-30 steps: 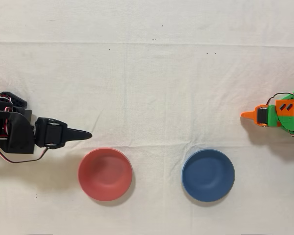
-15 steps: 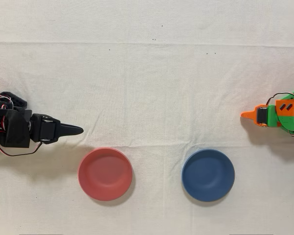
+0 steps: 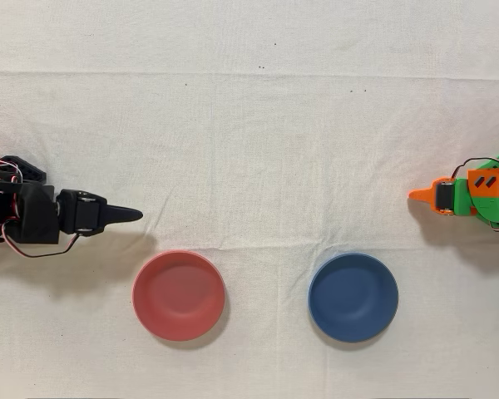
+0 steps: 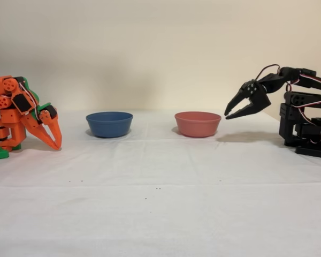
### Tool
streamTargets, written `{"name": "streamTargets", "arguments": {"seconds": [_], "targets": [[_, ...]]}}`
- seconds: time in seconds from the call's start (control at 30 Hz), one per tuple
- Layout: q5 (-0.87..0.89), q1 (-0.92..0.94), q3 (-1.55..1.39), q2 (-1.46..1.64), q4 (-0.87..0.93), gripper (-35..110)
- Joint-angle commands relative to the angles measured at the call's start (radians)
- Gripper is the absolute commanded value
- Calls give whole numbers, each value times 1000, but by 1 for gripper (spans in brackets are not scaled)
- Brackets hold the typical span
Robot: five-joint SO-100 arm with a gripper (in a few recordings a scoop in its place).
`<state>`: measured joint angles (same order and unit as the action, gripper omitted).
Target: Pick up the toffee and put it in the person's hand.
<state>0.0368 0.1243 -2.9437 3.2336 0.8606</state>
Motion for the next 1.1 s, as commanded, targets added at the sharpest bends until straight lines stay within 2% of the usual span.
{"name": "streamTargets", "arguments": {"seconds": [0.0,0.3,1.07], "targets": [[11,2,-18,34,17,0],[15,-67,-86,110,44,0],[28,-91,-199,135,129,0]]}}
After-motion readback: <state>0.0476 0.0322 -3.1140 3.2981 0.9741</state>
